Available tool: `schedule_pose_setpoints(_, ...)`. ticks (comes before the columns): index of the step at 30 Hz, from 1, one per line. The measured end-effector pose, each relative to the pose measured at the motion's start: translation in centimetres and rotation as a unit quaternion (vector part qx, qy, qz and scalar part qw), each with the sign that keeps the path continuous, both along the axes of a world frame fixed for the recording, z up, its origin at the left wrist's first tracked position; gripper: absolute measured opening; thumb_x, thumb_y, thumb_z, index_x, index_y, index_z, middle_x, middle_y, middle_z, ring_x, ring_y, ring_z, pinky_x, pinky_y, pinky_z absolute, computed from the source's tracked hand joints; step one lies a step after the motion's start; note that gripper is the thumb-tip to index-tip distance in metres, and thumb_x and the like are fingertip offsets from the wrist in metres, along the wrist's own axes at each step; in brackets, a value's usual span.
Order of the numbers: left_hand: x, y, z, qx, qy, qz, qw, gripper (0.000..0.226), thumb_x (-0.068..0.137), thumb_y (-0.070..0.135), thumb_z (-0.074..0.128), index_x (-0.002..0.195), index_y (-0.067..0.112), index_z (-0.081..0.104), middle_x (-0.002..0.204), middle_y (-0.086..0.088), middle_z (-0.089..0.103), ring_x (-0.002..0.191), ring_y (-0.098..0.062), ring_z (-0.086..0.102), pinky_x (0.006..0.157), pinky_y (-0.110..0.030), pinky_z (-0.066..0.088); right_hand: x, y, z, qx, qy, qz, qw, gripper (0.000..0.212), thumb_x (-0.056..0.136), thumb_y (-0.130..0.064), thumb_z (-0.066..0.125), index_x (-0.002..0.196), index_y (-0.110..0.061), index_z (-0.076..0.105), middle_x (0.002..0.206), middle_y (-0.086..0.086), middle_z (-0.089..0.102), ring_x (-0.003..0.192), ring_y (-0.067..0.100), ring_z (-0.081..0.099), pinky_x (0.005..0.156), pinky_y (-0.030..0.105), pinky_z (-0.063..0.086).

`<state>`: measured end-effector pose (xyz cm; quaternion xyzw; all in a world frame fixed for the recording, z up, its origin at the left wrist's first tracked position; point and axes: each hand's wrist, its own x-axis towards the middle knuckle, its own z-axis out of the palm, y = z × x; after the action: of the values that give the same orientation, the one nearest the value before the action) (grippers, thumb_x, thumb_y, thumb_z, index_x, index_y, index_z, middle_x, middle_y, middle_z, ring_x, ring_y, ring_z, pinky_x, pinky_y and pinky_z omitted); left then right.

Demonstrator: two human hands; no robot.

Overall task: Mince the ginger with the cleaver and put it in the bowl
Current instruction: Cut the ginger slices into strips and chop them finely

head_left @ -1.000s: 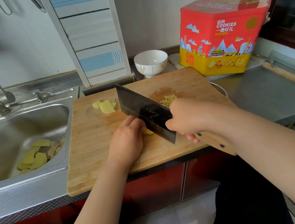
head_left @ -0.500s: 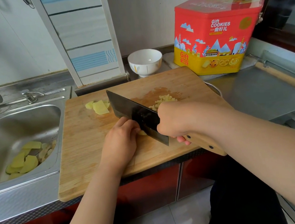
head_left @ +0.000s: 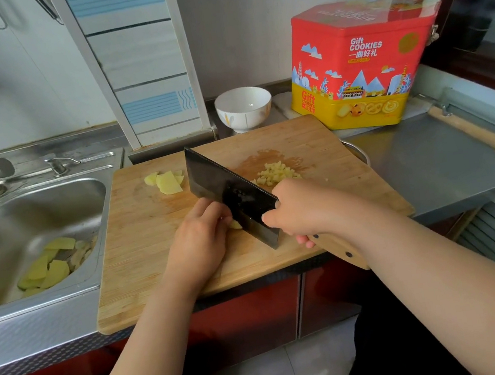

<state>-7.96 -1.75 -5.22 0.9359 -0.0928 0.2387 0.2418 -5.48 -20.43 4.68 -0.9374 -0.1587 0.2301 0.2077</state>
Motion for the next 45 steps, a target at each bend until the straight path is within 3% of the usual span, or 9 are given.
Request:
schedule_pose_setpoints(3,-0.5,0.0,2.3,-0.004,-0.079,0.03,0.996,0.021,0.088,0.006,0.06,0.109,0.011,0.058,0.115,-0.003,0.054,0.106,-0.02,0.05,0.089,-0.026,0.04,-0.2,-0.1,0.1,0.018,0.0,0.006,1.0,0.019,0.096,-0.024,0.05,0.093,-0.005,0.052,0.065,0.013,0.062,0.044,0.022,0.053,0.046,0.025,0.043)
schedule_pose_setpoints(6,0.1,-0.1,7.0,0.062,-0.116,0.012,0.991,0.02,0.091,0.022,0.055,0.109,0.014,0.06,0.116,-0.002,0.055,0.11,-0.02,0.045,0.093,-0.029,0.035,-0.2,0.0,0.1,0.019,0.001,0.019,1.0,0.02,0.096,-0.024,0.049,0.08,-0.013,0.047,0.063,0.011,0.06,0.043,0.021,0.053,0.047,0.025,0.043)
schedule_pose_setpoints(11,3.1,-1.9,12.6,0.178,0.248,-0.063,0.95,0.035,0.098,0.034,0.043,0.077,0.012,0.06,0.077,-0.002,0.057,0.071,-0.017,0.052,0.064,-0.031,0.04,-0.5,0.2,0.2,0.021,0.015,0.024,0.999,0.023,0.097,-0.026,0.049,0.083,-0.009,0.05,0.061,0.009,0.06,0.042,0.021,0.052,0.05,0.027,0.045)
schedule_pose_setpoints(14,4.5,-2.9,14.0,0.214,0.344,-0.08,0.911,0.038,0.099,0.035,0.043,0.07,0.015,0.056,0.069,0.002,0.053,0.064,-0.012,0.046,0.061,-0.027,0.034,-0.9,0.3,0.2,0.039,0.033,0.016,0.999,0.02,0.097,-0.024,0.049,0.083,-0.01,0.049,0.067,0.008,0.055,0.046,0.019,0.051,0.045,0.025,0.043)
schedule_pose_setpoints(21,4.5,-2.3,16.2,0.26,0.402,-0.101,0.872,0.023,0.096,0.037,0.05,0.079,0.03,0.063,0.088,0.01,0.065,0.083,-0.008,0.058,0.076,-0.027,0.044,-1.6,0.7,0.0,0.076,0.052,0.011,0.996,0.022,0.097,-0.025,0.053,0.1,-0.003,0.055,0.071,0.009,0.053,0.054,0.022,0.052,0.049,0.029,0.046)
schedule_pose_setpoints(26,4.0,-2.2,15.6,0.278,0.455,-0.086,0.842,0.027,0.094,0.037,0.052,0.095,0.015,0.068,0.101,-0.007,0.068,0.087,-0.02,0.06,0.086,-0.04,0.048,-2.1,0.9,-0.1,0.081,0.06,0.015,0.995,0.039,0.094,-0.028,0.058,0.123,-0.003,0.053,0.08,0.013,0.063,0.06,0.022,0.058,0.056,0.033,0.053)
schedule_pose_setpoints(29,3.6,-1.7,16.1,0.266,0.476,-0.089,0.833,0.018,0.09,0.034,0.056,0.092,0.023,0.07,0.1,0.0,0.069,0.096,-0.019,0.062,0.089,-0.038,0.049,-2.1,0.9,-0.5,0.072,0.044,0.016,0.996,0.047,0.091,-0.033,0.06,0.128,-0.006,0.051,0.087,0.015,0.07,0.064,0.027,0.068,0.064,0.04,0.06)
schedule_pose_setpoints(36,3.2,-1.2,16.5,0.232,0.507,-0.097,0.824,0.017,0.094,0.03,0.053,0.096,0.031,0.07,0.101,0.01,0.067,0.098,-0.009,0.059,0.086,-0.025,0.045,-2.8,1.1,-0.3,0.038,-0.007,0.039,0.998,0.058,0.091,-0.041,0.056,0.138,-0.013,0.039,0.086,0.007,0.068,0.068,0.025,0.072,0.07,0.042,0.061)
schedule_pose_setpoints(45,2.8,-1.9,15.7,0.272,0.51,-0.085,0.811,0.019,0.095,0.022,0.051,0.096,0.029,0.068,0.095,0.013,0.065,0.087,-0.002,0.056,0.074,-0.022,0.041,-4.4,1.2,0.9,0.058,-0.044,0.054,0.996,0.04,0.092,-0.046,0.056,0.119,-0.018,0.045,0.08,-0.002,0.058,0.067,0.017,0.055,0.058,0.032,0.041)
